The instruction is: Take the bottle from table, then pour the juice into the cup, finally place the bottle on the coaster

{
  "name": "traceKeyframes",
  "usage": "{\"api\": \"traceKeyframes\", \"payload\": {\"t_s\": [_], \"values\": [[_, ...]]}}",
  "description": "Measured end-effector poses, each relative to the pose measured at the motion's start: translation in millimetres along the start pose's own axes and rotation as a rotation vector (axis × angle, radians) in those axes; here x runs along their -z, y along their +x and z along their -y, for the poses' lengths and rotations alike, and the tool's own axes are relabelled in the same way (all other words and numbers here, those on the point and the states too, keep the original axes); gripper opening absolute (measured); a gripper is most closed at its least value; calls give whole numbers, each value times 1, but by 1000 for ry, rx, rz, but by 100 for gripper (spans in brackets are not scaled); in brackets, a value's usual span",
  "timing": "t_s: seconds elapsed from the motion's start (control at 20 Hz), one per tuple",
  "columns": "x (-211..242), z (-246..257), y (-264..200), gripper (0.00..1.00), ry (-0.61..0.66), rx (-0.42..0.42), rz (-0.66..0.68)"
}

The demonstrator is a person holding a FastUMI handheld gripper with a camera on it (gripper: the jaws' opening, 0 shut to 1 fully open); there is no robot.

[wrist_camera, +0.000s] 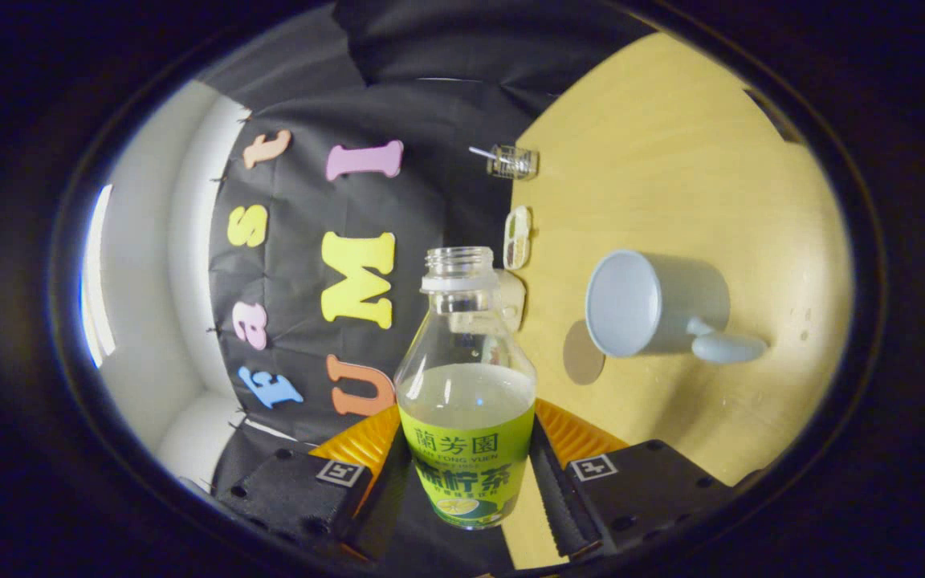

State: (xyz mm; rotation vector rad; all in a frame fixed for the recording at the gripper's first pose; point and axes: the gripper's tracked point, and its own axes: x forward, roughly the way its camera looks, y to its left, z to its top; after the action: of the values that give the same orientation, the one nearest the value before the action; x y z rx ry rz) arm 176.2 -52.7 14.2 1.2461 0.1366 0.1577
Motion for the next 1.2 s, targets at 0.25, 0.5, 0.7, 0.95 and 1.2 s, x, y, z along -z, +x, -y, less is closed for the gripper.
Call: {"api": "traceKeyframes", "payload": {"t_s": [0.25, 0.5, 0.7, 0.95, 1.2], "values": [[-8, -8, -19, 78, -425, 55, 117], [-11, -46, -18, 78, -781, 88, 175], [-12, -64, -1, 79, -1007, 149, 181], [-22, -69, 36, 79, -1244, 232, 203], [-24, -65, 67, 80, -1342, 218, 153]]}}
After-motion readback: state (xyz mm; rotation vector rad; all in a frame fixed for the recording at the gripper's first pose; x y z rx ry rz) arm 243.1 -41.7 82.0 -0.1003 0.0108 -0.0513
